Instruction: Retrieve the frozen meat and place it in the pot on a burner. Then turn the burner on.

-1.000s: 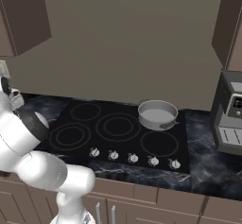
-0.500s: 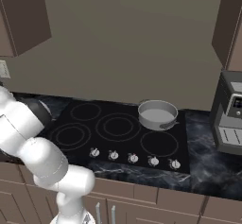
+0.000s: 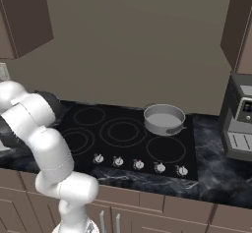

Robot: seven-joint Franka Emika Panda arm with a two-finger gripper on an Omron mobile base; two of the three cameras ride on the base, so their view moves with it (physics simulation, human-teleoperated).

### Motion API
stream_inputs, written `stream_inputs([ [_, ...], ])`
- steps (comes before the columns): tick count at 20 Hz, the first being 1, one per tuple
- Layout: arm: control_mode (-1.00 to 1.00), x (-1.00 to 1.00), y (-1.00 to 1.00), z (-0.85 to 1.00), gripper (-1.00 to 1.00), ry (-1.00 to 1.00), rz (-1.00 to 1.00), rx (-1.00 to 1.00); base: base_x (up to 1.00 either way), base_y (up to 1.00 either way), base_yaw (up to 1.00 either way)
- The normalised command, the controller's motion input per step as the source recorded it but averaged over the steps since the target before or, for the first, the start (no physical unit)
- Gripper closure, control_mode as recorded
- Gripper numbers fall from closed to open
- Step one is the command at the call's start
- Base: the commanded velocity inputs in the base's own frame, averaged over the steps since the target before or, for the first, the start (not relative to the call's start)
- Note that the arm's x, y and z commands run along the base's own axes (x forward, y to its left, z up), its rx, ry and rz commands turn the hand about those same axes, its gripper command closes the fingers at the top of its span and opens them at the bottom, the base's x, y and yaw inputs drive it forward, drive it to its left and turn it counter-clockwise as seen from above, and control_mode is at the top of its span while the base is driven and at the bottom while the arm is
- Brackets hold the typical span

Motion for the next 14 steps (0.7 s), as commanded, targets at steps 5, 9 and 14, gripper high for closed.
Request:
stream_inputs([
  [5, -1.0, 0.05, 0.3, -0.02, -1.0, 0.0, 0.0, -0.01, 0.0, 0.0, 0.0],
  [9, -1.0, 0.06, 0.16, -0.08, -1.0, 0.0, 0.0, -0.05, 0.0, 0.0, 0.0],
  [14, -1.0, 0.04, 0.14, -0.31, -1.0, 0.0, 0.0, -0.06, 0.0, 0.0, 0.0],
])
